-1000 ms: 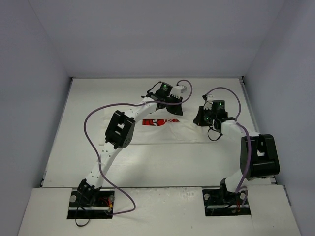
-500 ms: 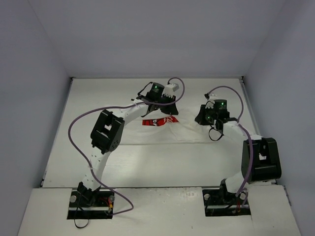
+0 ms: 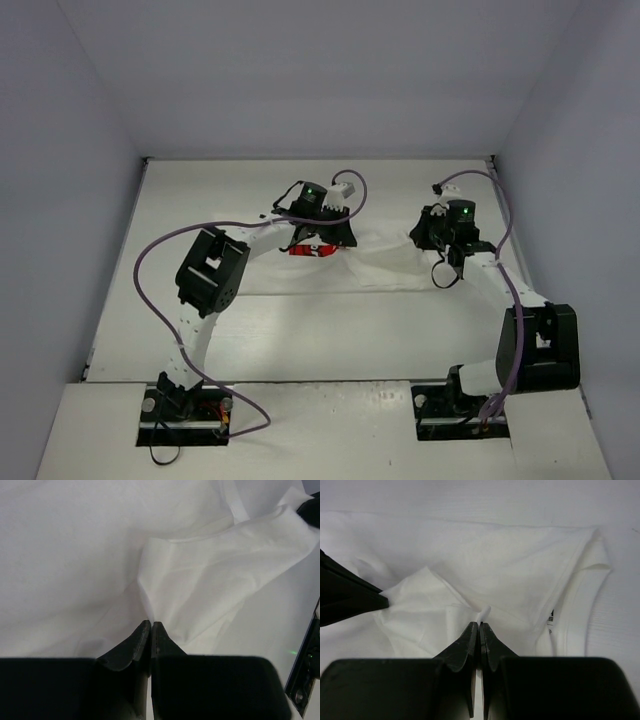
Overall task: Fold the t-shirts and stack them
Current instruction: Fold the other side of the tshirt into a rectangle
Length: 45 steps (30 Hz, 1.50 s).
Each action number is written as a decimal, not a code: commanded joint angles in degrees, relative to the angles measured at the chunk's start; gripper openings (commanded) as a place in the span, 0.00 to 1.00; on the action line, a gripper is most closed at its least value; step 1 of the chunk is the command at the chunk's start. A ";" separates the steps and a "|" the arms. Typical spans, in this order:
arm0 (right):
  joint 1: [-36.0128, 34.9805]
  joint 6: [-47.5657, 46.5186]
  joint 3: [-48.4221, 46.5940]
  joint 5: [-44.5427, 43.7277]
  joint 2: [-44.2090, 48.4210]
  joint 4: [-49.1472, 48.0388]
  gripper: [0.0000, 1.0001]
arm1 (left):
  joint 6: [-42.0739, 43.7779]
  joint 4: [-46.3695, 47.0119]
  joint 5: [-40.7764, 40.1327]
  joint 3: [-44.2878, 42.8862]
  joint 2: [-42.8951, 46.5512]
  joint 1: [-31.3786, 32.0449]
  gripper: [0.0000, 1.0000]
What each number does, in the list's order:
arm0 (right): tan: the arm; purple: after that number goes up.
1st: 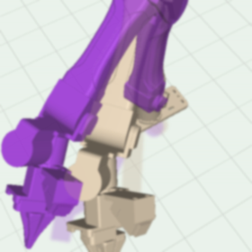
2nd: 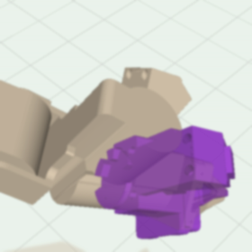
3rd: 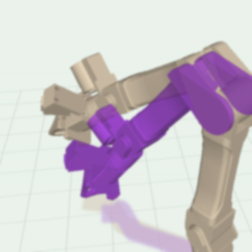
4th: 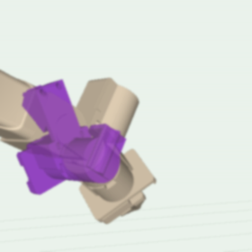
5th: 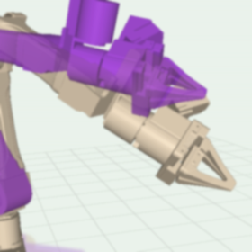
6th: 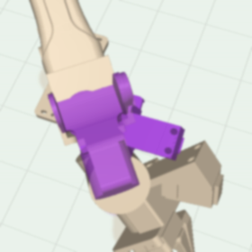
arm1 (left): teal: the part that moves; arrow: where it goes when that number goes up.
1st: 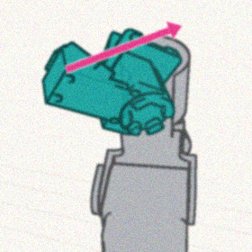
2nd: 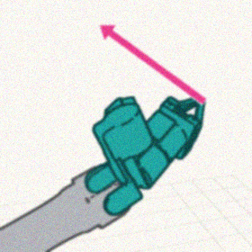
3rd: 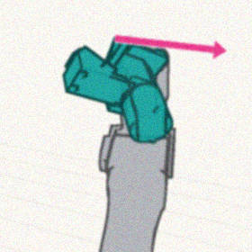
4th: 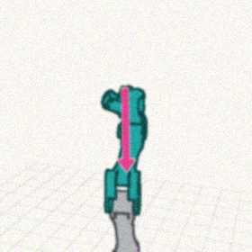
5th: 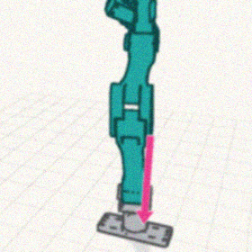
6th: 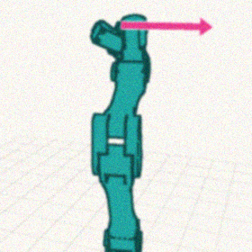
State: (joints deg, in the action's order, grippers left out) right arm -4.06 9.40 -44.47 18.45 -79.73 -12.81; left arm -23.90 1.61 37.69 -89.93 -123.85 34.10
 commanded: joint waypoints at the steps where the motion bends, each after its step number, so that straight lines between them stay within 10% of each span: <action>1: 1.42 -0.81 -3.15 -2.99 2.45 -0.69 0.00 | -2.09 5.95 1.73 -1.51 5.09 0.64 0.00; 45: 1.90 -3.19 -6.22 -10.32 -13.68 -6.04 0.00 | -9.80 20.88 -15.13 2.29 1.87 0.30 0.06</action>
State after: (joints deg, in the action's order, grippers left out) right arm -2.55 7.25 -51.83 8.31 -95.35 -11.98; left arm -33.65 15.78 23.73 -86.53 -123.93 35.35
